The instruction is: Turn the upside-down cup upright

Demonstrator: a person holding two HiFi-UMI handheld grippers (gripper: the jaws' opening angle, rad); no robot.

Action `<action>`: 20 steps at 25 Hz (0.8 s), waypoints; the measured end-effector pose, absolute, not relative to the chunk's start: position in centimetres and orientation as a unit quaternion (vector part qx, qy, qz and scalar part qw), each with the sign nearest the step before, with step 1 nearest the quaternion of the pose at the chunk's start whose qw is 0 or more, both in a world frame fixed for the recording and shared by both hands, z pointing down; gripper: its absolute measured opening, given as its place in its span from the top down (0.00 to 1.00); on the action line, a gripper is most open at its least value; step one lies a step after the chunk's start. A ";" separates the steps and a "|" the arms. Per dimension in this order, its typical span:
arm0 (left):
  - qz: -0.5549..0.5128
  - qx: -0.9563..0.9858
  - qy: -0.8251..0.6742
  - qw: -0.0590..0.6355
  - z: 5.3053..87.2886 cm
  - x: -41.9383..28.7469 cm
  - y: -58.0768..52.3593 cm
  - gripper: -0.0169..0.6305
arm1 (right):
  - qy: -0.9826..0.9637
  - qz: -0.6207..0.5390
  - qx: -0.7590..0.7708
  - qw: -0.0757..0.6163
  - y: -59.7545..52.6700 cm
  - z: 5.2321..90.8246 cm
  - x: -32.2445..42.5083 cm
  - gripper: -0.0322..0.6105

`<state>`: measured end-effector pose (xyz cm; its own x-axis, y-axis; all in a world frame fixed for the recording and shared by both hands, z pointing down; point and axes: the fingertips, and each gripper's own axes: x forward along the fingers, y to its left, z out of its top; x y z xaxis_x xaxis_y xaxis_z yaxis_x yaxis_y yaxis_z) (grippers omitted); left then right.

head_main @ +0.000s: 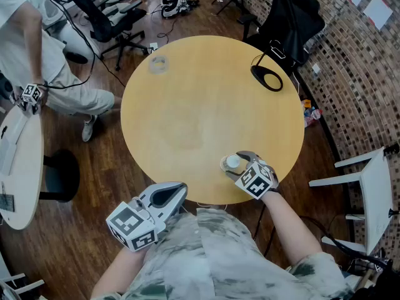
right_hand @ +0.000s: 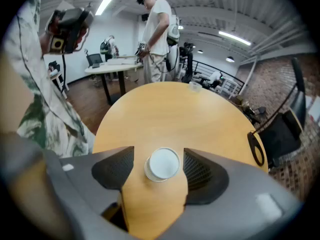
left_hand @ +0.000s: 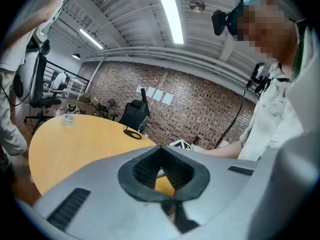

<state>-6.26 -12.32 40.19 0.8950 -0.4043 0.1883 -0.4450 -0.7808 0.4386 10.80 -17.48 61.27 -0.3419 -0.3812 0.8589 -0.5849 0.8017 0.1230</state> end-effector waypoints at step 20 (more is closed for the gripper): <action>0.030 0.928 -0.252 0.272 43.8 -12.1 -13.9 0.98 | -0.682 -0.014 0.079 0.727 -18.9 67.8 10.9 0.50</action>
<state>-12.09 -13.91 43.82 0.8713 -0.4512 0.1929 -0.4839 -0.7252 0.4898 10.86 -18.87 67.80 0.0707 -0.1276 0.9893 -0.0871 0.9872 0.1335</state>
